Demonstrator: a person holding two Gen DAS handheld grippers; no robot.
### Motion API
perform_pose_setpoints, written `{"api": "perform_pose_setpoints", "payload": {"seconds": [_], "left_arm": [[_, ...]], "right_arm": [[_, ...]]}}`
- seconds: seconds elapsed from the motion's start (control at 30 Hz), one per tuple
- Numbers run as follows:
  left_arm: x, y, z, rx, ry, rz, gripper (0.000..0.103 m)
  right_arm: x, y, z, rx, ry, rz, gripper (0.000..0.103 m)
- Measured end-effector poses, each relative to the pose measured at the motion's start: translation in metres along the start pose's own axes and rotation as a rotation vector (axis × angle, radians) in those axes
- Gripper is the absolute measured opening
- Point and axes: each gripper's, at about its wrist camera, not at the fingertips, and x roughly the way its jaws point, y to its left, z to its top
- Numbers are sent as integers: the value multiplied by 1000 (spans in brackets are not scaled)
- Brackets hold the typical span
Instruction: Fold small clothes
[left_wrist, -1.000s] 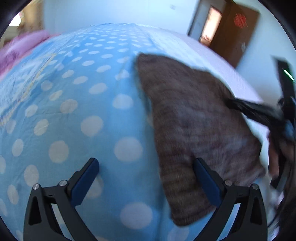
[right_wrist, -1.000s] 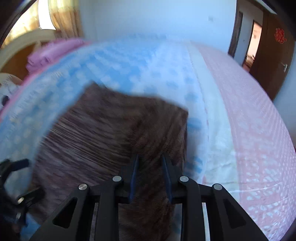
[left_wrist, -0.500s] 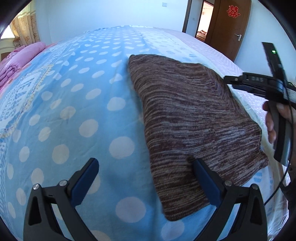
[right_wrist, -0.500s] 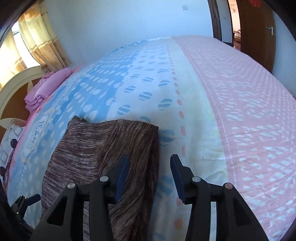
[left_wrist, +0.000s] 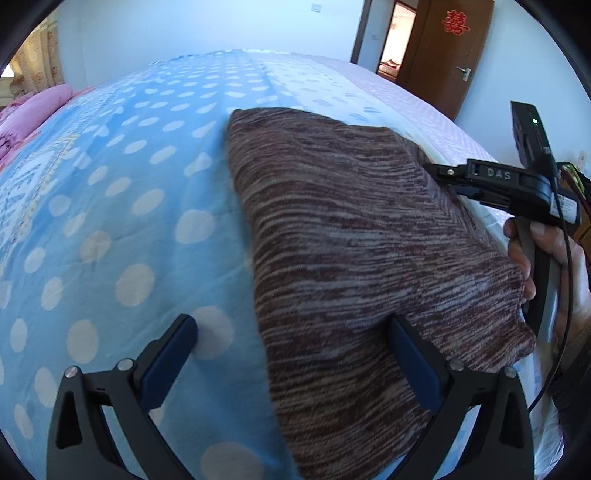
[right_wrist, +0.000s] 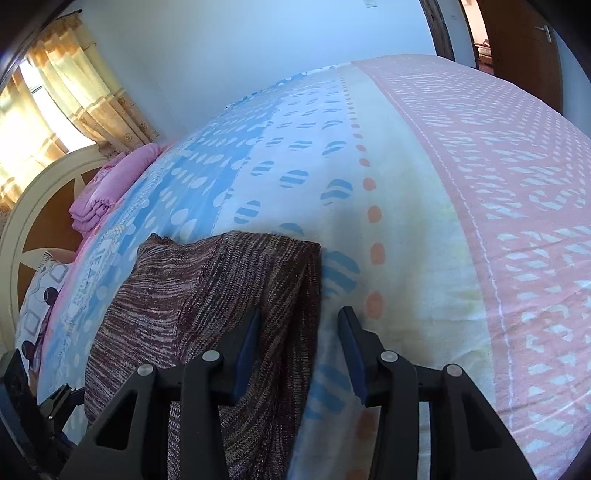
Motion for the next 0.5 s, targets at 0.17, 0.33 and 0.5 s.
{"api": "perform_pose_setpoints", "payload": {"seconds": [0.17,0.33,0.5], "left_arm": [[-1,3,2,0,-15,-70,96],[-11,9,-3,-22,-61,-154,75],[-8,-5,-4,38,-54,-134,75]], "right_arm": [[8,-9,7,72,19,85,34],[4,-20,-1,131,17,183,32],[7,-16,0,129,16,169,32]]}}
